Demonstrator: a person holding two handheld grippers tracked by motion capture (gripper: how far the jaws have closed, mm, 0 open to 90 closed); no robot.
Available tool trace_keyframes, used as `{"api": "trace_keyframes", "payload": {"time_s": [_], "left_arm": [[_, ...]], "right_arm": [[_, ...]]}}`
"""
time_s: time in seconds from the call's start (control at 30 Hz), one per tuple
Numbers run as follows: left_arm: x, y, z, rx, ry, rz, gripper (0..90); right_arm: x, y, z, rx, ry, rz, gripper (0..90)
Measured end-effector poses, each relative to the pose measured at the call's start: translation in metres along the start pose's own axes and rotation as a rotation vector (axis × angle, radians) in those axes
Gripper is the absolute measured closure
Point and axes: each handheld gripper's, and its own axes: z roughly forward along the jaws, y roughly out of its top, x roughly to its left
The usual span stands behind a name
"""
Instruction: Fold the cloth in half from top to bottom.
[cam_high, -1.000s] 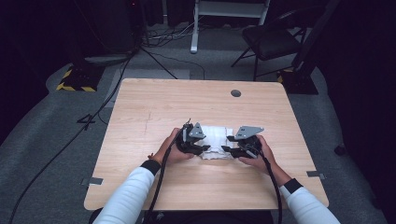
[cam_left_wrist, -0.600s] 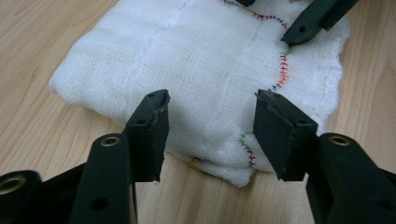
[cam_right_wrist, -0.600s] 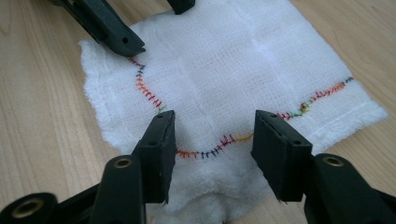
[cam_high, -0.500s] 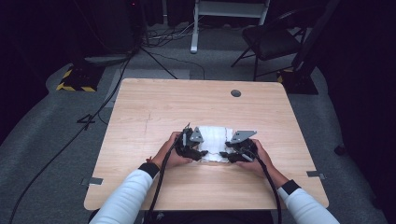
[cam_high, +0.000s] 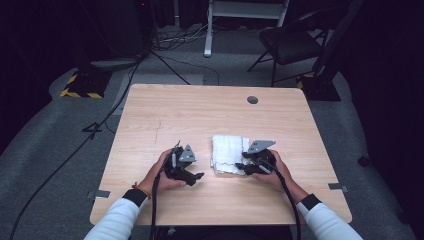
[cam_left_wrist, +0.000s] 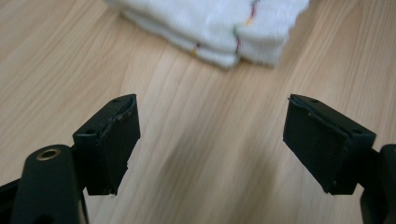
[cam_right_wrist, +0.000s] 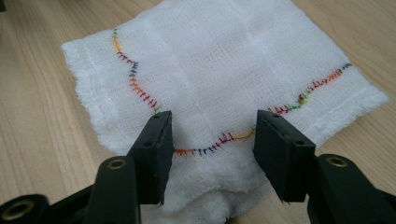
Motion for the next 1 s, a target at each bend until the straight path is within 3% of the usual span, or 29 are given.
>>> {"api": "trace_keyframes", "payload": {"time_s": [0.07, 0.2, 0.47, 0.57, 0.67, 0.83, 0.97, 1.0], "left_arm": [[0.0, -0.015, -0.005, 0.031, 0.017, -0.018, 18.9], [-0.002, -0.026, -0.009, 0.054, 0.034, -0.022, 18.3], [-0.004, -0.049, -0.023, 0.022, 0.015, -0.081, 18.4], [-0.005, -0.054, -0.027, 0.013, 0.022, -0.085, 18.4], [-0.006, -0.066, -0.033, -0.008, 0.01, -0.119, 18.4], [-0.006, -0.075, -0.039, -0.029, 0.03, -0.14, 18.3], [-0.005, -0.077, -0.041, -0.029, 0.033, -0.146, 17.9], [-0.004, -0.077, -0.041, -0.029, 0.033, -0.145, 17.8]], "right_arm": [[-0.001, 0.002, 0.002, 0.003, -0.006, 0.001, 46.7], [-0.006, 0.004, 0.006, -0.007, -0.004, 0.017, 46.8], [-0.022, 0.013, 0.018, -0.018, 0.002, 0.027, 46.9], [-0.027, 0.016, 0.022, -0.021, 0.003, 0.026, 46.8], [-0.03, 0.019, 0.025, -0.024, 0.004, 0.022, 46.7], [-0.033, 0.022, 0.028, -0.023, 0.011, 0.011, 46.4], [-0.03, 0.025, 0.027, -0.008, -0.019, -0.006, 41.9], [-0.028, 0.027, 0.026, 0.008, -0.046, -0.021, 38.1]]}}
